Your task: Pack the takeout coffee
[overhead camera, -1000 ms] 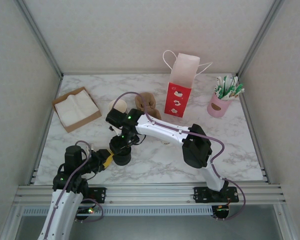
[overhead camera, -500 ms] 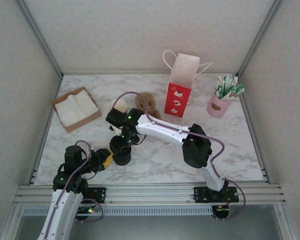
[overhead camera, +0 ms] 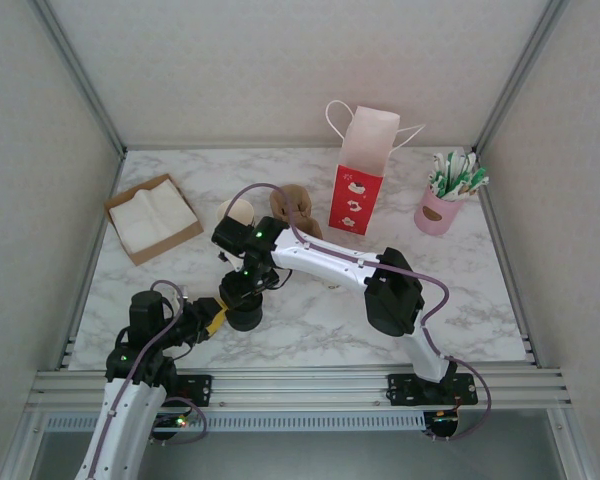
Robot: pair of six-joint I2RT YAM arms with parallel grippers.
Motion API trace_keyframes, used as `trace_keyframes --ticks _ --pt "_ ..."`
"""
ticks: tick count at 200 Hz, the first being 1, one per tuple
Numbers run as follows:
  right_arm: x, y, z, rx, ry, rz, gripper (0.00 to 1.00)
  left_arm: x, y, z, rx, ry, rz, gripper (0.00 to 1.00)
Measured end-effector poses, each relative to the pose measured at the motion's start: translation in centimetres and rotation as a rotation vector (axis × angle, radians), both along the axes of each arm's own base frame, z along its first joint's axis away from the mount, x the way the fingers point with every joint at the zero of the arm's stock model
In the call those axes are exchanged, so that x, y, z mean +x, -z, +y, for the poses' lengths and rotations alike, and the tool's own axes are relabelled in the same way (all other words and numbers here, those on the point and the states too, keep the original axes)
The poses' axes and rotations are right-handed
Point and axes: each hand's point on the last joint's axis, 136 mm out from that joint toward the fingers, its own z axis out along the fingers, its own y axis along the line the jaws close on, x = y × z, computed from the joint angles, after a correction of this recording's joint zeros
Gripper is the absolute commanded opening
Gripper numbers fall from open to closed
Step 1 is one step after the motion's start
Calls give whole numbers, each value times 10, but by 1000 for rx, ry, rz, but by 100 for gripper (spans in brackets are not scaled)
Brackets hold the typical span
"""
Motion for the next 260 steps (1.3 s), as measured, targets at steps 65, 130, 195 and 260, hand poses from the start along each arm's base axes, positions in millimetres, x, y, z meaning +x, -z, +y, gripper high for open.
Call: trace_keyframes --ticks 65,130,195,260 --pt "0 0 0 -3 3 -1 71 0 2 0 16 10 -8 36" --pt "0 -1 -2 -9 4 -3 71 0 5 2 31 7 5 36" --pt "-1 -1 -3 -15 2 -4 71 -1 7 2 33 5 18 42" --pt "-1 -1 -3 -15 2 -3 71 -1 6 2 22 1 29 43"
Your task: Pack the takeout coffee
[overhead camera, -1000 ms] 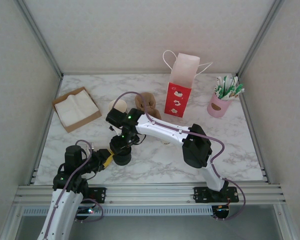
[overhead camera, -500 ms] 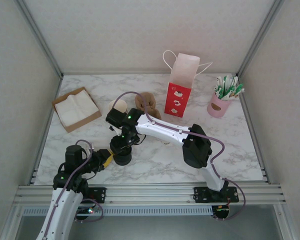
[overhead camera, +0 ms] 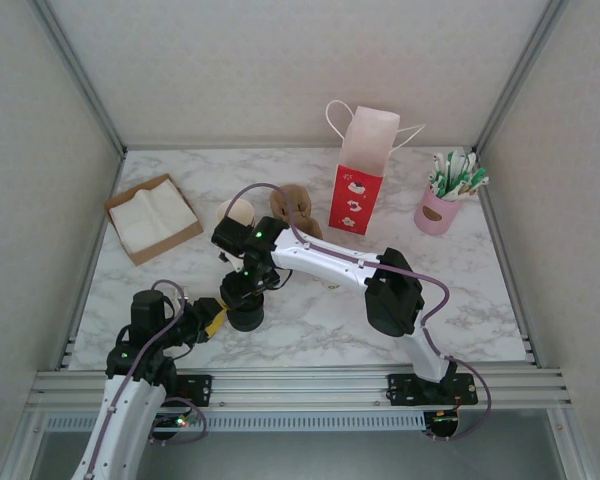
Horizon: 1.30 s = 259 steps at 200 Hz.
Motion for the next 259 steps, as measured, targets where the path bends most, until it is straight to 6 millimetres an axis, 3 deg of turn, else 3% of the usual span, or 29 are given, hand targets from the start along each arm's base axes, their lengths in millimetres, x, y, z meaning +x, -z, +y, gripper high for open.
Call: trace_keyframes --ticks 259 --pt "0 -2 0 4 11 4 70 2 -3 -2 -23 0 -12 45"
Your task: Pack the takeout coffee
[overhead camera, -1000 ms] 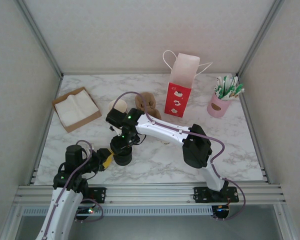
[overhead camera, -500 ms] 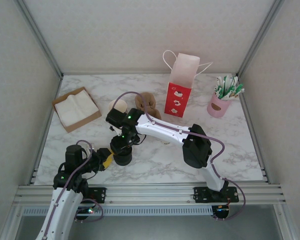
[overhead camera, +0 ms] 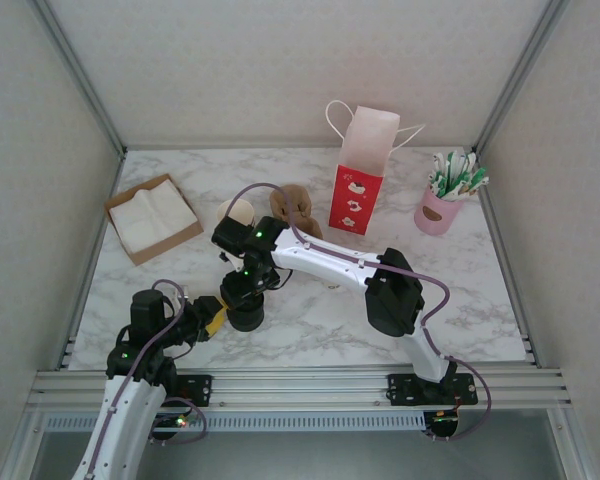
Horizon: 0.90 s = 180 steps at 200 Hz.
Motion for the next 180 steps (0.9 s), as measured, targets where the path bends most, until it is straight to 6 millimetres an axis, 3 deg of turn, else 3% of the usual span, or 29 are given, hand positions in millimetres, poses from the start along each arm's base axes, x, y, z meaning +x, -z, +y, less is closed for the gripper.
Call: trace_keyframes --ticks 77,132,159,180 --pt "-2 -18 0 38 0 -9 70 1 0 1 6 -3 -5 45" --pt "1 -17 -4 17 9 -31 70 1 0 1 11 0 -5 45" --pt "4 -23 -8 18 17 -57 70 -3 5 2 32 4 32 51" --pt "6 -37 -13 28 24 -87 70 -6 5 6 71 2 66 63"
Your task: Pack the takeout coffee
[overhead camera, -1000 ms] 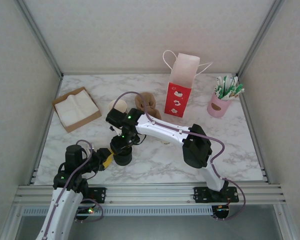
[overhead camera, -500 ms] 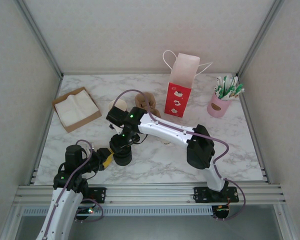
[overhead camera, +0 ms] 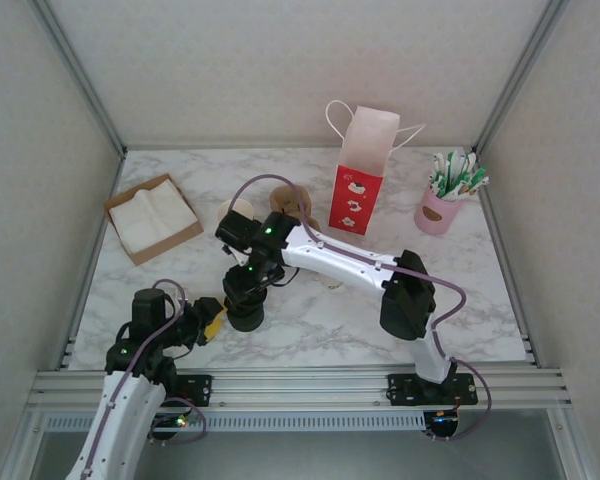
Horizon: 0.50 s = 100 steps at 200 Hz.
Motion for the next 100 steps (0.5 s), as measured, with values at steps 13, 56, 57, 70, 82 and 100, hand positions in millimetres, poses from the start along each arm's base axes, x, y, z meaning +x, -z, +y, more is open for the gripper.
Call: trace_keyframes --ticks 13,56,57,70,82,100 --pt "1 -12 -5 10 6 -22 70 2 -10 4 34 -4 -6 74" --pt "4 -45 -32 30 33 -90 71 30 -86 25 224 -22 -147 100" --pt "4 -45 -33 30 34 -92 71 31 -87 25 228 -23 -150 100" --pt "7 -51 -45 23 53 -108 71 42 -116 33 292 -37 -214 100" --pt "12 -54 -57 17 75 -119 71 50 -141 39 343 -48 -277 100" --pt "22 -59 -78 7 117 -137 71 59 -163 43 389 -53 -338 100"
